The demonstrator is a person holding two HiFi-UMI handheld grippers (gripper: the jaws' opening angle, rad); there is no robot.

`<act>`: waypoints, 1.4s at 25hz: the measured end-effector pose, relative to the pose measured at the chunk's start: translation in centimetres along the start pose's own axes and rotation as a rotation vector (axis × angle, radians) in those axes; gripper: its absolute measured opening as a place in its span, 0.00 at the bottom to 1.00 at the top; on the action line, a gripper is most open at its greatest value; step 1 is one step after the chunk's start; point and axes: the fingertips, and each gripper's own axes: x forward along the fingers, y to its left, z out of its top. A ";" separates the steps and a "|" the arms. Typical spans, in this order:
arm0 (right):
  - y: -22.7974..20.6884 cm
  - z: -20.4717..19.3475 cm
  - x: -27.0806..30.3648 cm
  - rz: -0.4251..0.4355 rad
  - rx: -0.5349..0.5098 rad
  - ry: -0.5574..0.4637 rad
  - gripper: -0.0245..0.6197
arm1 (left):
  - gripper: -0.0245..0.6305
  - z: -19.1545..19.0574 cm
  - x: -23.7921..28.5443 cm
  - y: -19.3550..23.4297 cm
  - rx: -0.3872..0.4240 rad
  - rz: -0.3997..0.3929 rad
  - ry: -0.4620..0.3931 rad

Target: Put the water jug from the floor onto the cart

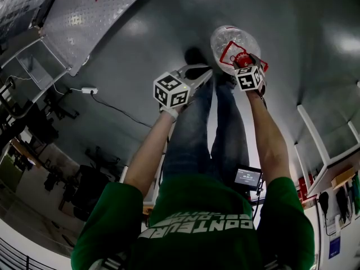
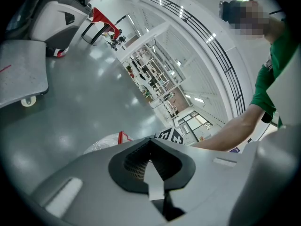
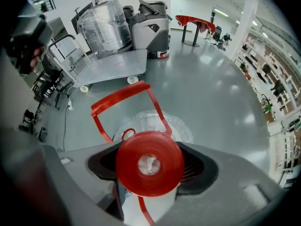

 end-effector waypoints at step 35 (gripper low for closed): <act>-6.6 3.2 -33.7 0.055 -0.268 -0.303 0.51 | 0.05 1.7 -8.9 -26.3 0.177 0.062 -0.270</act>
